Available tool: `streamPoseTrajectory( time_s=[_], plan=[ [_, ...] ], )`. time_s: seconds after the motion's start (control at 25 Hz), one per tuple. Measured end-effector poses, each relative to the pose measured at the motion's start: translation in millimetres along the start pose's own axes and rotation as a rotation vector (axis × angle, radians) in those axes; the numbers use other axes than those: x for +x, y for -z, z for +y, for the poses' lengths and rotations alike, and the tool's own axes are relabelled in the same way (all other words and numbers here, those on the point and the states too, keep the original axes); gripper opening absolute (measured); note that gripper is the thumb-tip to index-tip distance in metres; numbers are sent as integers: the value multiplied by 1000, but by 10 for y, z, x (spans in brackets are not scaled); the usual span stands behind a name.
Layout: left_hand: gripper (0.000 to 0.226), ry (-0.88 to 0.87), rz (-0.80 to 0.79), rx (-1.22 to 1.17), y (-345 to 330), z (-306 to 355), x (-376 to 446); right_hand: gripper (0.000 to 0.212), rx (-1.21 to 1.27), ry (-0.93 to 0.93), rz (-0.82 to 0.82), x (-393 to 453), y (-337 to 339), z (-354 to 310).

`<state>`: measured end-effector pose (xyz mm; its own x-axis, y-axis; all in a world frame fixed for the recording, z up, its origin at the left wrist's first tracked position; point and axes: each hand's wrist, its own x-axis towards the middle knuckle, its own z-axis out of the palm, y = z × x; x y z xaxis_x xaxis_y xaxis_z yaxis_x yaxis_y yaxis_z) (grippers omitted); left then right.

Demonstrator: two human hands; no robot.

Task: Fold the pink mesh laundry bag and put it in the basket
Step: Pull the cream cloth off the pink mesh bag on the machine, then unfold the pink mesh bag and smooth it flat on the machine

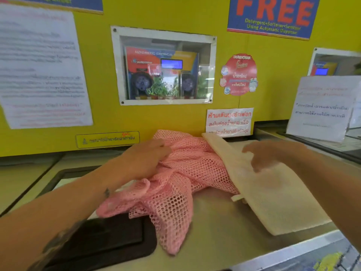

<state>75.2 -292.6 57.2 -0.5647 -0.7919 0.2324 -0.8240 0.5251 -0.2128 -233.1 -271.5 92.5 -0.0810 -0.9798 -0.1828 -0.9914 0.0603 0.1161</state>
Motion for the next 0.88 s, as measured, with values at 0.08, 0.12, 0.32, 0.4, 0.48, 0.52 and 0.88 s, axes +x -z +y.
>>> streamPoseTrajectory(
  time_s=[0.08, 0.12, 0.32, 0.4, 0.48, 0.52, 0.88],
  plan=[
    [26, 20, 73, -55, -14, -125, -100, 65, 200, 204, 217, -31, 76, -332],
    [24, 47, 123, -138, -21, -172, -151, 65, 303, 322, 255, -73, 91, -534],
    [22, 195, 512, -513, -50, -229, -260, 95, 294, 572, 102, -231, -258, -1470],
    [18, 213, 504, -629, -47, -190, -280, 75, 266, 582, 228, -111, -434, -1560],
    [10, 203, 436, -741, -17, -203, -277, 51, 343, 595, 313, -41, -387, -1466],
    [7, 198, 413, -821, 18, -219, -264, 41, 422, 590, 349, -57, -285, -1363],
    [80, 133, -61, -496, -121, 185, 407, 37, 1141, 305, 1059, 82, 469, -95]
  ],
)
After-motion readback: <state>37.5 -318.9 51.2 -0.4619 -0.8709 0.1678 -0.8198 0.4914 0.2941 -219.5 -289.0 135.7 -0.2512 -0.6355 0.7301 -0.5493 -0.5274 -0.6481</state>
